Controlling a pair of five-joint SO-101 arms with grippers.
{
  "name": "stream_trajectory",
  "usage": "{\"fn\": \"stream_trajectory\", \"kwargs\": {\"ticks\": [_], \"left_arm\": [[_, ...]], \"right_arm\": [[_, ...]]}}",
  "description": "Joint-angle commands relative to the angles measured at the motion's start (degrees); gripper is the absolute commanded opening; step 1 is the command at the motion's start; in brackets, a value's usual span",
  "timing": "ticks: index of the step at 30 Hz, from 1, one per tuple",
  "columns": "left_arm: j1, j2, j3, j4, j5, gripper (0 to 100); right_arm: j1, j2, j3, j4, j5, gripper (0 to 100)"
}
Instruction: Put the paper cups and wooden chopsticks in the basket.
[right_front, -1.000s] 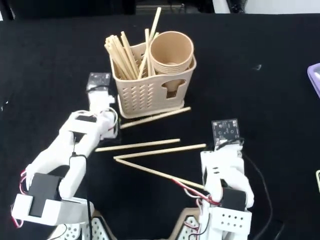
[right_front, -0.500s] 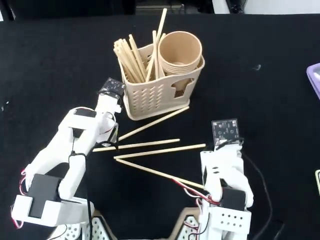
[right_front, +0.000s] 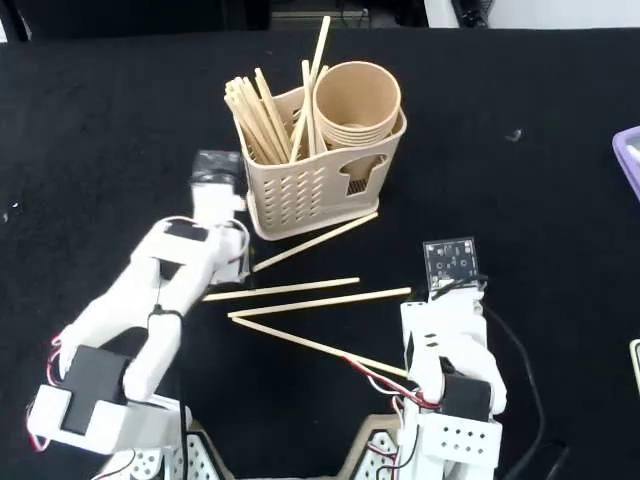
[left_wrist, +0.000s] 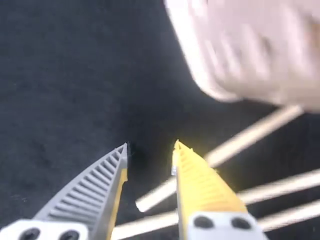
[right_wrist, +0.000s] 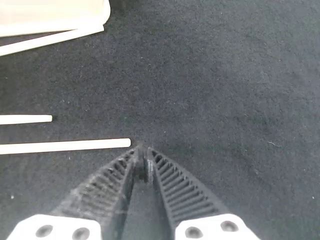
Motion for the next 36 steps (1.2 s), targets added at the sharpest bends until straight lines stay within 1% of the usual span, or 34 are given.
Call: {"fn": "stream_trajectory", "kwargs": {"ticks": [1, 3, 6, 7, 10, 13, 19, 22, 23, 26, 28, 30, 33, 36], "left_arm": [[1.27, -0.88, -0.22, 3.08, 1.14, 16], [-1.01, -0.88, -0.13, 3.16, 2.20, 16], [-4.79, -0.88, -0.13, 3.34, 1.85, 16], [-5.32, -0.70, 0.13, 3.52, 0.70, 16], [-5.14, -0.88, 1.01, 5.54, -8.18, 16], [-4.97, -0.88, 1.10, 8.79, -14.42, 16], [-4.62, -0.88, 1.45, 14.15, -22.59, 16], [-5.41, -0.88, 1.36, 14.68, -23.56, 15], [-5.85, -0.97, 1.36, 14.68, -23.65, 14], [-7.52, -0.97, 0.75, 14.33, -23.30, 10], [-9.27, -0.97, -0.75, 14.33, -21.80, 12], [-11.91, -0.97, -2.59, 14.24, -16.44, 13], [-16.22, -0.70, -6.20, 13.27, -9.23, 14], [-19.47, -0.53, -6.64, 8.97, -1.23, 14]], "right_arm": [[-0.79, -5.41, -0.22, -0.70, 0.44, 1.5], [-0.79, -5.41, -0.22, -0.70, 0.44, 1.5], [-0.79, -5.41, -0.22, -0.70, 0.44, 1.5], [-0.79, -5.41, -0.22, -0.70, 0.44, 1.5], [-0.79, -5.41, -0.22, -0.70, 0.44, 1.5], [-0.79, -5.41, -0.22, -0.70, 0.44, 1.5], [-0.79, -5.41, -0.22, -0.70, 0.44, 1.5], [-0.79, -5.41, -0.22, -0.70, 0.44, 1.5], [-0.79, -5.41, -0.22, -0.70, 0.44, 1.5], [-0.79, -5.41, -0.22, -1.14, 0.44, 1.5], [-0.79, -5.41, -0.22, -1.49, 0.53, 1.8], [-0.79, -5.41, -0.84, -1.41, 1.32, 5.7], [-0.70, -5.23, -3.65, -0.97, 4.75, 13.9], [-0.70, -5.14, -7.34, -0.97, 7.21, 14.2]]}}
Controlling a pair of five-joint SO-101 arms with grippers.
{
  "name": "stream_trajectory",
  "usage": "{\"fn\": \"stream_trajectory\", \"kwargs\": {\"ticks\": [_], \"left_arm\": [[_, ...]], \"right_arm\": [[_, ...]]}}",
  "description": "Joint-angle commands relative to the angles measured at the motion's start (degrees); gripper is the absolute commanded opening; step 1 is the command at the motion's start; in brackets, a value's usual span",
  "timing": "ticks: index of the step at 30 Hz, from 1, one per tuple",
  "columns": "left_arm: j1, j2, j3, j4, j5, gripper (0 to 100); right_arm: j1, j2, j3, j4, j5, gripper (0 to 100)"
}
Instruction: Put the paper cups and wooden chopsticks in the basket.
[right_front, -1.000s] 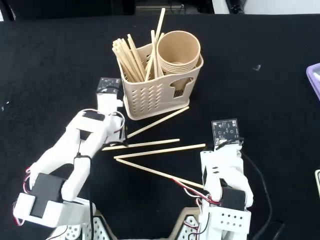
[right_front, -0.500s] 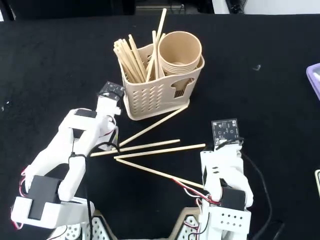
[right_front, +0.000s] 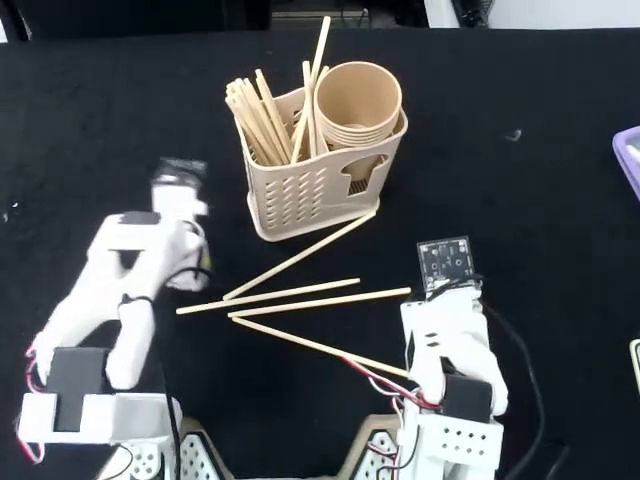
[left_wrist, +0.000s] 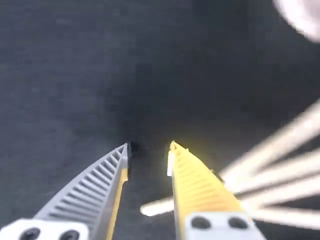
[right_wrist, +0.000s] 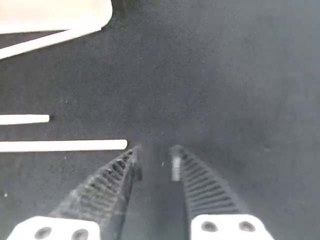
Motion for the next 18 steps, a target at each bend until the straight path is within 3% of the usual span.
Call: {"fn": "stream_trajectory", "kwargs": {"ticks": [1, 7, 11, 18], "left_arm": [[-4.35, -0.35, -3.03, -4.04, 9.49, 14], [-6.55, -0.26, 1.80, -11.16, 13.10, 14], [-6.37, -0.88, 5.32, -14.51, 13.27, 14], [-6.73, -0.88, 5.32, -14.33, 13.27, 14]], "right_arm": [[-0.70, -5.05, -6.99, -0.26, 3.52, 13.5], [-7.82, 0.57, -24.31, 10.37, 11.25, 14.5], [-20.57, 15.25, -35.65, 15.91, 11.78, 15.8], [-45.27, 46.81, -39.96, 15.74, 10.81, 16.0]]}}
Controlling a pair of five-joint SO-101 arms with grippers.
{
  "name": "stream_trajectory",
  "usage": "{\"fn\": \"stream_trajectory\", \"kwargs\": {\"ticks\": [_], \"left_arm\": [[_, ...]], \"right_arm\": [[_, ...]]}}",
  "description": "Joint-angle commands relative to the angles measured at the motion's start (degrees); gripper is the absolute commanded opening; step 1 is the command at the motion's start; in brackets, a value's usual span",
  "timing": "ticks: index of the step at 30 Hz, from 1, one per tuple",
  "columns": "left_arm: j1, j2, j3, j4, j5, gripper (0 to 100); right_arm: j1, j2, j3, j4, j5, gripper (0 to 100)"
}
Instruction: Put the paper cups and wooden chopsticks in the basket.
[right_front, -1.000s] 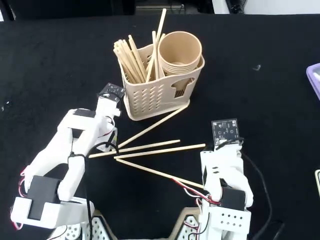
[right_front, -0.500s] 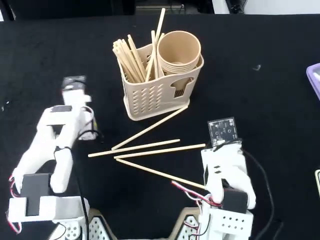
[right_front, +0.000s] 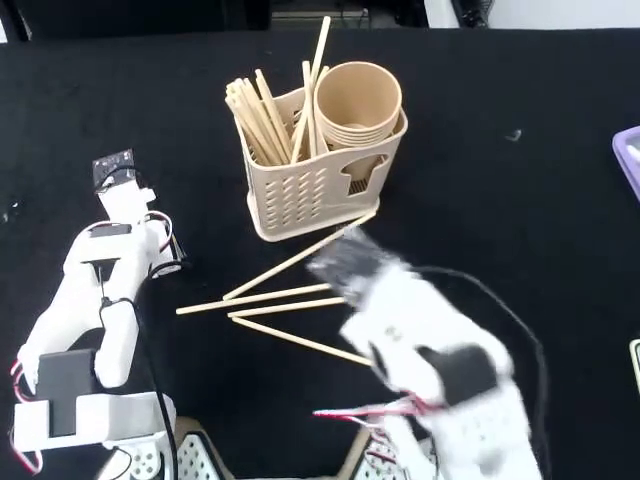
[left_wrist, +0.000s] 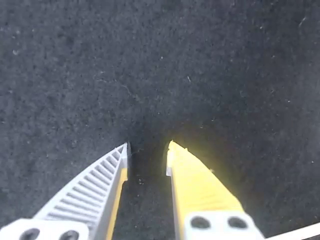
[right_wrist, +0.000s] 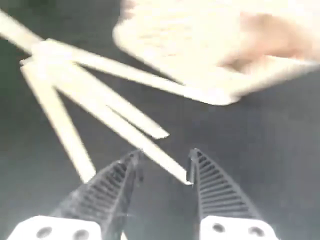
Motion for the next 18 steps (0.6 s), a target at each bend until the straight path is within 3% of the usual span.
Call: {"fn": "stream_trajectory", "kwargs": {"ticks": [1, 4, 8, 14, 18], "left_arm": [[-0.75, -0.70, 0.40, -0.70, 0.62, 14], [-2.15, -0.70, 0.40, -0.70, 0.62, 14], [-4.53, -0.70, 0.40, -0.70, 2.11, 14], [-5.85, -0.70, 0.31, -0.70, 5.36, 14], [-5.76, -0.70, 0.31, -0.70, 5.36, 14]], "right_arm": [[-12.92, 13.58, -2.68, -1.67, 0.18, 16.2], [-18.02, 17.27, 0.22, -5.89, 0.09, 24.3], [-19.43, 20.35, 6.81, -13.19, 1.76, 39.0], [-18.99, 26.68, 15.08, -23.21, 3.60, 32.6], [-14.15, 31.16, 13.49, -27.60, 4.04, 32.6]]}}
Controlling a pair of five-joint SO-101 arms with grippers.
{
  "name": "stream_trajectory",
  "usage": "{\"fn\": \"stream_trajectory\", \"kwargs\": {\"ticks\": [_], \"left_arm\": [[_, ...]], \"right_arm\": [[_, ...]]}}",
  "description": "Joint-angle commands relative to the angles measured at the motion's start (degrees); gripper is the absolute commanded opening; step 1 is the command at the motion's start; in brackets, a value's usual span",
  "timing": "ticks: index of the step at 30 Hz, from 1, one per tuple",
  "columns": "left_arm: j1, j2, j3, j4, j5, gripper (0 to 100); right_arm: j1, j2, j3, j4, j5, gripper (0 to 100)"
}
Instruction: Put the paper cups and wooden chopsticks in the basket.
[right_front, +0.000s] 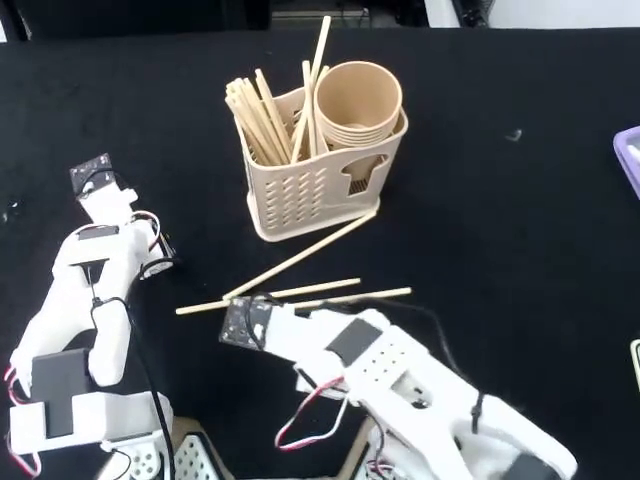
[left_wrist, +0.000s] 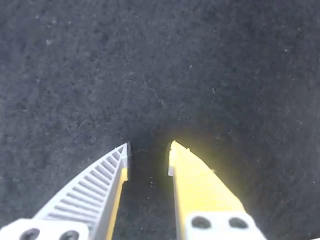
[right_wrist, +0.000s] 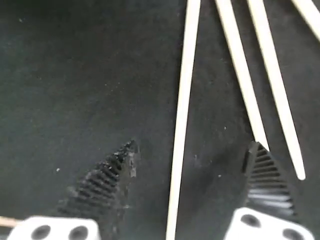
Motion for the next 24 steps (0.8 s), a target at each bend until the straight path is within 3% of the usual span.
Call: {"fn": "stream_trajectory", "kwargs": {"ticks": [1, 8, 24], "left_arm": [[-1.98, -0.70, 0.22, -0.70, 0.70, 14], [-1.80, -0.70, 0.22, -0.70, 0.44, 14], [-1.71, -0.70, 0.22, -0.70, 0.44, 14]], "right_arm": [[5.36, 3.47, -1.98, -4.48, 2.29, 32.6], [15.74, 6.37, -8.13, -5.36, 10.99, 32.2], [13.01, 6.55, -7.52, -6.51, 12.92, 32.5]]}}
